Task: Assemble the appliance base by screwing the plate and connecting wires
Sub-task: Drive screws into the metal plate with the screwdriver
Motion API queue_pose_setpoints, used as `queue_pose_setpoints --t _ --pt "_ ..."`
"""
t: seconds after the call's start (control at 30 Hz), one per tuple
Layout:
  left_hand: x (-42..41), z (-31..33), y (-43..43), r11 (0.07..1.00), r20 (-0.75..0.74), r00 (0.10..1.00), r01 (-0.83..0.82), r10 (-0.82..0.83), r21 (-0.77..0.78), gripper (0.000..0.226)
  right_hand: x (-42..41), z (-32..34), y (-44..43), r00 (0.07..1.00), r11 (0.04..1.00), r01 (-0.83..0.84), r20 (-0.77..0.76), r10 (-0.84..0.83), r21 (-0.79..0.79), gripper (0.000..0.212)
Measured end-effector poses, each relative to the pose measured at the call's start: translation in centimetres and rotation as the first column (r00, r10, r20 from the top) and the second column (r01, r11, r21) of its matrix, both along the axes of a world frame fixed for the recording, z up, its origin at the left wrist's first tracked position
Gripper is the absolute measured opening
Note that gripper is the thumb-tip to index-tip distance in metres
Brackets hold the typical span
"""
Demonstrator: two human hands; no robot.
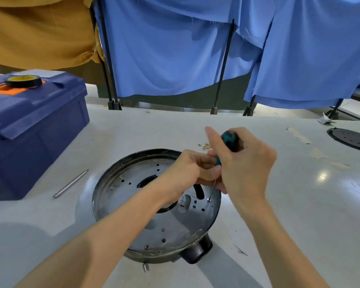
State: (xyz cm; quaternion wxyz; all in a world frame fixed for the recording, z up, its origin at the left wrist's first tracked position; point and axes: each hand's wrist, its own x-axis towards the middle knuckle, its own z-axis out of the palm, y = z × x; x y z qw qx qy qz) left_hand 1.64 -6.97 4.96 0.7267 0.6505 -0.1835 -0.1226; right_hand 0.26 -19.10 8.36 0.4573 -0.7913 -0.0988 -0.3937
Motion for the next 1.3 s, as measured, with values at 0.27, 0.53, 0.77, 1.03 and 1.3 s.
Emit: queue_pose_setpoints --t 0.27,0.53,0.77,1.03,1.3 --pt "0.0 0.2 0.9 0.994 -0.029 0.995 0.096 -0.098 -0.06 0.023 0.6 1.7 -2.9 0.803 0.829 -0.545 -0.206 0.559 0.123 0.019" --pt "0.3 0.2 0.2 1.0 0.026 0.999 0.023 -0.023 -0.013 0.019 -0.3 -0.5 0.3 0.998 0.998 0.054 0.045 -0.052 -0.043 0.016" --pt "0.2 0.5 1.0 0.991 0.01 0.992 0.13 -0.129 -0.033 0.015 0.3 3.0 -3.7 0.73 0.773 -0.618 -0.259 0.633 0.145 0.025" --pt "-0.1 0.5 0.2 0.997 0.009 0.997 0.077 -0.077 -0.015 0.026 0.4 0.8 -2.7 0.965 0.97 -0.229 -0.112 0.237 0.076 0.013" --pt "0.0 0.3 0.5 0.996 0.015 0.996 0.086 -0.086 0.018 0.015 -0.6 1.6 -3.1 0.849 0.882 -0.464 -0.244 0.468 0.076 0.033"
